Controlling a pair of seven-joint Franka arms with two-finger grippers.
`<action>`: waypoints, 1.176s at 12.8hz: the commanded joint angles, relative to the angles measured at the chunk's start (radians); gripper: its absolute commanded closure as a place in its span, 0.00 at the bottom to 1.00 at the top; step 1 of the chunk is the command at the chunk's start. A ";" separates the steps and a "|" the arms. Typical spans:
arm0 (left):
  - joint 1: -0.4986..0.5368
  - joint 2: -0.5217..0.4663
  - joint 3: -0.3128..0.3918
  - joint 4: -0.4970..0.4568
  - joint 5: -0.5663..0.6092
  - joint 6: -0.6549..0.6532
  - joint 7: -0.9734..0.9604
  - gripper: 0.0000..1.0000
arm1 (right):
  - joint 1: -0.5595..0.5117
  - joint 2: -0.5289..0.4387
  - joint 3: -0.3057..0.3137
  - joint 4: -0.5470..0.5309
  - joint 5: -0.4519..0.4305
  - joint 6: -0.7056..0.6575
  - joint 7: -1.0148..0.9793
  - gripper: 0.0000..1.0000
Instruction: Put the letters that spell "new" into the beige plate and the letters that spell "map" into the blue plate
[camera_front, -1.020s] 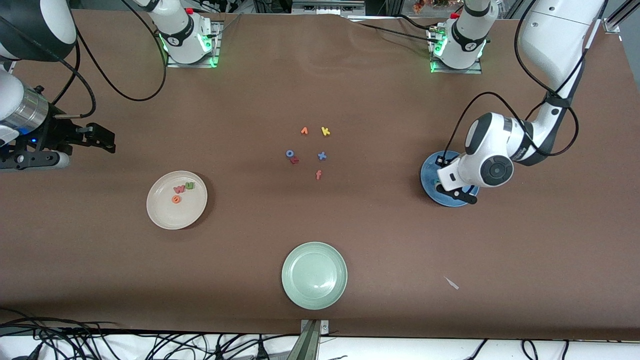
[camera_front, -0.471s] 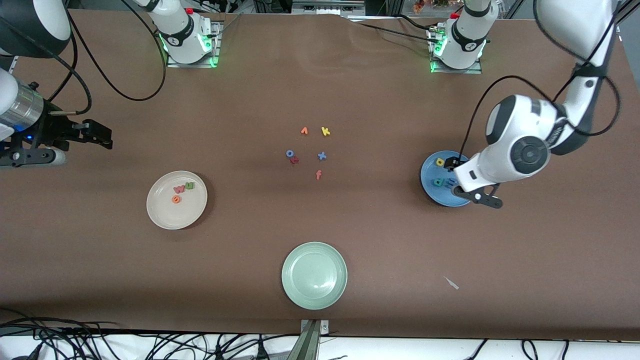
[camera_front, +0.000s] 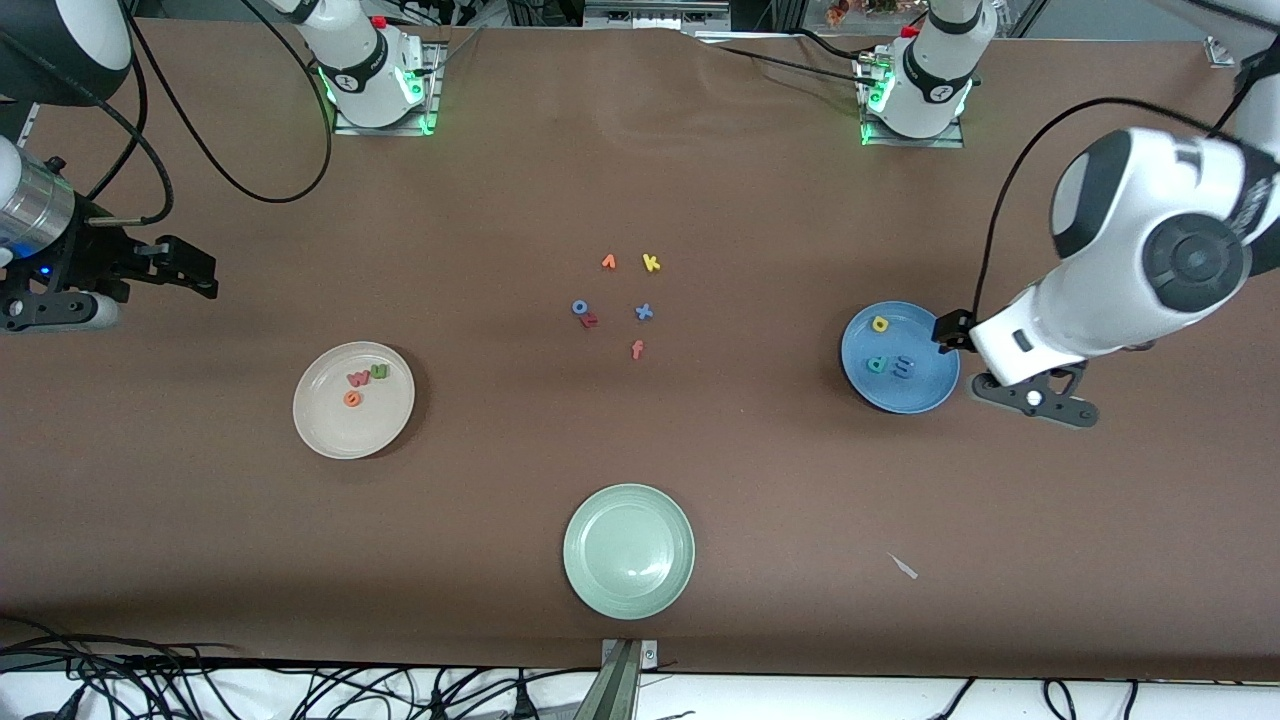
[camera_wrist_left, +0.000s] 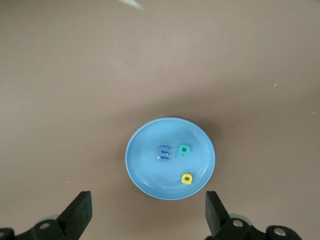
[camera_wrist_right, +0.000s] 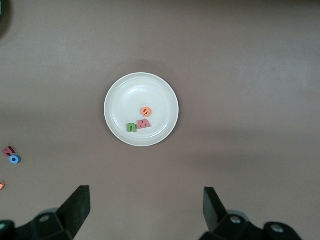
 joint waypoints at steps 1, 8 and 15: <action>0.009 -0.055 0.002 0.048 -0.021 -0.073 0.025 0.00 | -0.004 0.012 0.004 0.029 0.011 -0.015 -0.009 0.00; -0.031 -0.340 0.183 -0.184 -0.142 0.043 0.057 0.00 | -0.007 0.014 0.002 0.028 0.012 -0.015 -0.009 0.00; -0.080 -0.350 0.223 -0.157 -0.130 -0.036 0.052 0.00 | -0.007 0.012 0.002 0.028 0.012 -0.028 -0.010 0.00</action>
